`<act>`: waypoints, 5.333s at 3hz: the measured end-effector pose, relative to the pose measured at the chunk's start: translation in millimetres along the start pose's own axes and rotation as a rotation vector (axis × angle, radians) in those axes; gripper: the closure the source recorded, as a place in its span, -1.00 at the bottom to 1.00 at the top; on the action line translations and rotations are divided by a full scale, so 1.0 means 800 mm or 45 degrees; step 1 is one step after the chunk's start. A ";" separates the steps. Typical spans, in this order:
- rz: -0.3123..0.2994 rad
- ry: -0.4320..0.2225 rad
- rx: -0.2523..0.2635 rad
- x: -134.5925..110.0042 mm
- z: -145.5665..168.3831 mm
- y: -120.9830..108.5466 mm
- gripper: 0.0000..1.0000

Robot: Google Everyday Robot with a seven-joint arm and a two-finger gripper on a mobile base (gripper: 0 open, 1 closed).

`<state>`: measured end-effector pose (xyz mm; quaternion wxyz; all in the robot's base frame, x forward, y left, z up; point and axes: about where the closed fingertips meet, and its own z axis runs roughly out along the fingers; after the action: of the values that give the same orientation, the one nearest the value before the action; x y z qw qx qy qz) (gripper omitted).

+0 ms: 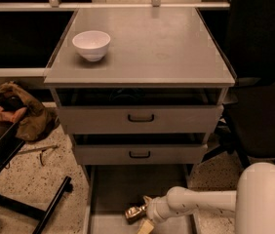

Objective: Pick orange can from bottom drawer and place on counter

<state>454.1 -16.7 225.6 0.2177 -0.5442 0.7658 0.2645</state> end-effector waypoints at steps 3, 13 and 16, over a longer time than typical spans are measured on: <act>-0.011 -0.009 0.010 -0.001 0.037 -0.027 -1.00; -0.036 0.007 -0.085 0.025 0.119 -0.054 1.00; -0.136 -0.064 0.022 -0.041 0.035 -0.037 1.00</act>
Offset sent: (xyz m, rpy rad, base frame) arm 0.0252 0.0138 -0.0310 0.0298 -0.0095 -0.0032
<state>493.8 17.4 219.5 0.2552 -0.5757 0.7322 0.2595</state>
